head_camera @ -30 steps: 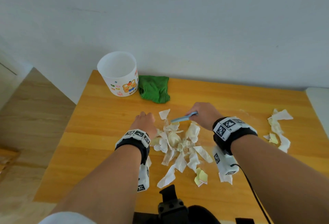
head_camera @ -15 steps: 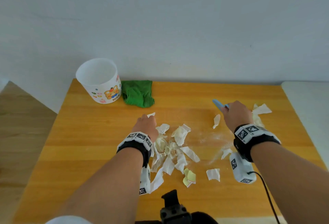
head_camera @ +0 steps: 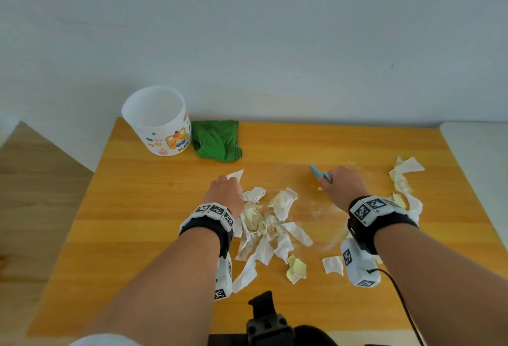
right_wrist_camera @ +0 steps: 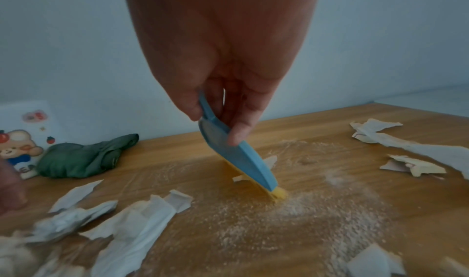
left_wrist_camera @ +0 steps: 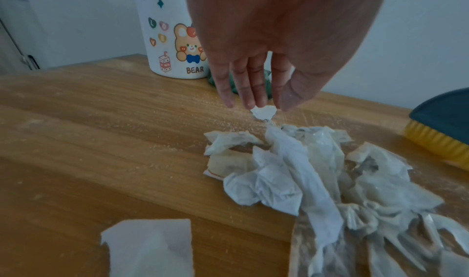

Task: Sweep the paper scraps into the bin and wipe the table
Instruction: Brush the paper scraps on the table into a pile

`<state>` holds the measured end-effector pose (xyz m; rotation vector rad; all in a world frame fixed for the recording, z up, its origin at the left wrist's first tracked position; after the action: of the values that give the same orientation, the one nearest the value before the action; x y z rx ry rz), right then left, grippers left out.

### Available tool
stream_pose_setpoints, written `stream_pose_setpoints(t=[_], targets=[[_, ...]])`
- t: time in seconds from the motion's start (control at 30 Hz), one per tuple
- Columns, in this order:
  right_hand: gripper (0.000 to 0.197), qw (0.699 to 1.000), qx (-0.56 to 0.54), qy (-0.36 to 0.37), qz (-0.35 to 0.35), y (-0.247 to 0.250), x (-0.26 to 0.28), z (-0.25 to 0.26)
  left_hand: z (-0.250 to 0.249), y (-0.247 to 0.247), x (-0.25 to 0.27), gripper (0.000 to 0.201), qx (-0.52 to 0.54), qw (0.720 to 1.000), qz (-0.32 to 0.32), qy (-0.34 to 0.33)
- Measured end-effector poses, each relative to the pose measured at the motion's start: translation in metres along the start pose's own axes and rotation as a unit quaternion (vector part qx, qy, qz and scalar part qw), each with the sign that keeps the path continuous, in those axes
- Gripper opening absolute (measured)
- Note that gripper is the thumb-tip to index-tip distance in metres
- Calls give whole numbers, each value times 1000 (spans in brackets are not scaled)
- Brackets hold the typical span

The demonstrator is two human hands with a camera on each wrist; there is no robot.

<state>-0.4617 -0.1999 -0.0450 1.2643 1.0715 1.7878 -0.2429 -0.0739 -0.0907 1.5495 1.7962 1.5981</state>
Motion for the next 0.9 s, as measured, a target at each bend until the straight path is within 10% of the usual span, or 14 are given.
stream_pose_setpoints(t=[0.5, 0.9], targets=[[38, 989, -132, 57, 25, -14, 17, 48, 21, 12, 11, 29, -1, 1000, -6, -14], [31, 978, -88, -156, -108, 7, 86, -60, -45, -10, 6, 31, -49, 990, 51, -120]])
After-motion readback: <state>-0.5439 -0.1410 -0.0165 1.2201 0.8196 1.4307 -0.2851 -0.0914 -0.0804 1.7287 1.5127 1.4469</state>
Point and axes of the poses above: each hand's wrist, its own x-axis away from the middle knuckle, its own y-axis out of the back of the hand, z = x × y, the point moved 5 cm from there along -x, towards the middle knuckle, and after that the axes turned 2 degrees about -y, right-handed, at the moved point
